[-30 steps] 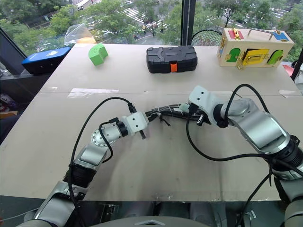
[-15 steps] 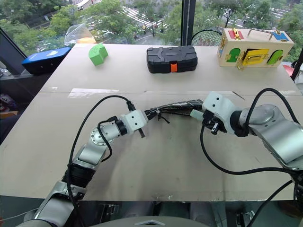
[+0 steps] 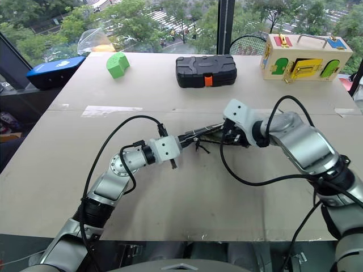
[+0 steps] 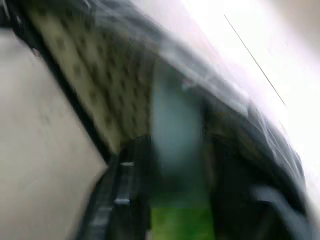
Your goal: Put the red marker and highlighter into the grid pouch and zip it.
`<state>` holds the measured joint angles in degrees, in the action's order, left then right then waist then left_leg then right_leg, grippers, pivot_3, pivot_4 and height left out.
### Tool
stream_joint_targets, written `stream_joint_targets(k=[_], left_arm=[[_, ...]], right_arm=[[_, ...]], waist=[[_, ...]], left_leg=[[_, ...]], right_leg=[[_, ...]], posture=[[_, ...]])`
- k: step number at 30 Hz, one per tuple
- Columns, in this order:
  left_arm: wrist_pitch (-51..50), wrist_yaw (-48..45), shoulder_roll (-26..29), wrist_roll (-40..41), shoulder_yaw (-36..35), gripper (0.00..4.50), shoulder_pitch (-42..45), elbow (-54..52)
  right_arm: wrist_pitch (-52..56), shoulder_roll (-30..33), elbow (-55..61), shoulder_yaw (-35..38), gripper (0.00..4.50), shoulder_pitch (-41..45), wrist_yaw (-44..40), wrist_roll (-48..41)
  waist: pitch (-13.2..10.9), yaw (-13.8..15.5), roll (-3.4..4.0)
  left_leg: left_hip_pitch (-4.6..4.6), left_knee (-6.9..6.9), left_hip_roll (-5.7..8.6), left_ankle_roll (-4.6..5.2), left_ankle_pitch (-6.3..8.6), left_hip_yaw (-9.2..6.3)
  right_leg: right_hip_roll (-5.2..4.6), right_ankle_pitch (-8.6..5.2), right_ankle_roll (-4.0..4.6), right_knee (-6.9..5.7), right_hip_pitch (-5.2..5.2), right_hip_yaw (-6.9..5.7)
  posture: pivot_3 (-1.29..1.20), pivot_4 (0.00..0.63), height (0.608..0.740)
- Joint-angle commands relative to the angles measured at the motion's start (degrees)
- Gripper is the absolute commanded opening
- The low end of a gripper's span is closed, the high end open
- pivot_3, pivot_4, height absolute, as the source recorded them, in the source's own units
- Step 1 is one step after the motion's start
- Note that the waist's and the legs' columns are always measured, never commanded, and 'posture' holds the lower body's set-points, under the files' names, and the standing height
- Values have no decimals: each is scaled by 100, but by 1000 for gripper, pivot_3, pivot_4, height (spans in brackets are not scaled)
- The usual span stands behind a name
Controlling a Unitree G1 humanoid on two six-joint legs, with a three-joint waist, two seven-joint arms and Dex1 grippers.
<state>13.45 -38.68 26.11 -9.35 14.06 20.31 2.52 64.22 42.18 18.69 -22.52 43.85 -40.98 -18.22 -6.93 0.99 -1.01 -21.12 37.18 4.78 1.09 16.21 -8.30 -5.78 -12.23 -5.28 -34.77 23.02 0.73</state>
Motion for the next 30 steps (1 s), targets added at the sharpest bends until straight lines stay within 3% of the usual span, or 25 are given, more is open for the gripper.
stream_joint_targets(k=[1, 2, 6, 9, 12, 20, 30], left_arm=[[-30, 108, -18, 69, -95, 0, -35, -301], [-86, 119, -22, 96, -126, 0, -49, -299], [-246, 148, -4, 180, -242, 0, -53, -236], [-281, 158, -7, 224, -288, 0, -27, -168], [-286, 119, -19, 278, -292, 0, 31, -98], [-177, -21, -16, 359, -252, 0, 214, 69], [-106, -69, -14, 341, -227, 0, 223, 73]], right_arm=[[-185, 108, -101, 142, 3663, 81, -124, 91], [-145, 164, -33, 231, 4108, 53, -176, 37], [484, 354, 521, 1216, 4108, -140, -358, -628], [1191, 203, 1117, 2161, 4108, -419, -426, -1373], [1736, -113, 1642, 2617, 4108, -713, -226, -1822], [2474, -1563, 2222, 2343, 4108, -1063, 962, -1873], [2436, -2214, 1986, 2010, 4108, -961, 1515, -1830]], waist=[[0, 2, 0], [0, -2, 1], [-1, -10, 1], [0, -13, 0], [2, -15, -3], [2, -22, -3], [2, -28, -2]], left_leg=[[-1, 0, 1, 0, 0, -1], [-1, 1, 3, 0, 0, 0], [-1, 1, 2, 0, 0, -2], [-2, 0, 1, 0, 0, 0], [-1, -2, -2, 1, 0, -1], [1, 4, 0, 1, 0, 4], [2, 3, 3, 1, 0, 2]], right_leg=[[-1, 0, 0, 0, 0, -1], [-3, 0, 0, 1, 0, 0], [-2, 0, 0, 0, 0, -1], [-2, 0, 0, -1, -2, 2], [-2, 0, 0, -2, -3, 2], [-2, 0, 0, -9, 3, 8], [-2, 0, 0, -10, 3, 5]], posture=[[0, 150, 740], [0, 150, 740], [0, 150, 740], [0, 150, 740], [0, 150, 740], [0, 150, 740], [0, 150, 740]])
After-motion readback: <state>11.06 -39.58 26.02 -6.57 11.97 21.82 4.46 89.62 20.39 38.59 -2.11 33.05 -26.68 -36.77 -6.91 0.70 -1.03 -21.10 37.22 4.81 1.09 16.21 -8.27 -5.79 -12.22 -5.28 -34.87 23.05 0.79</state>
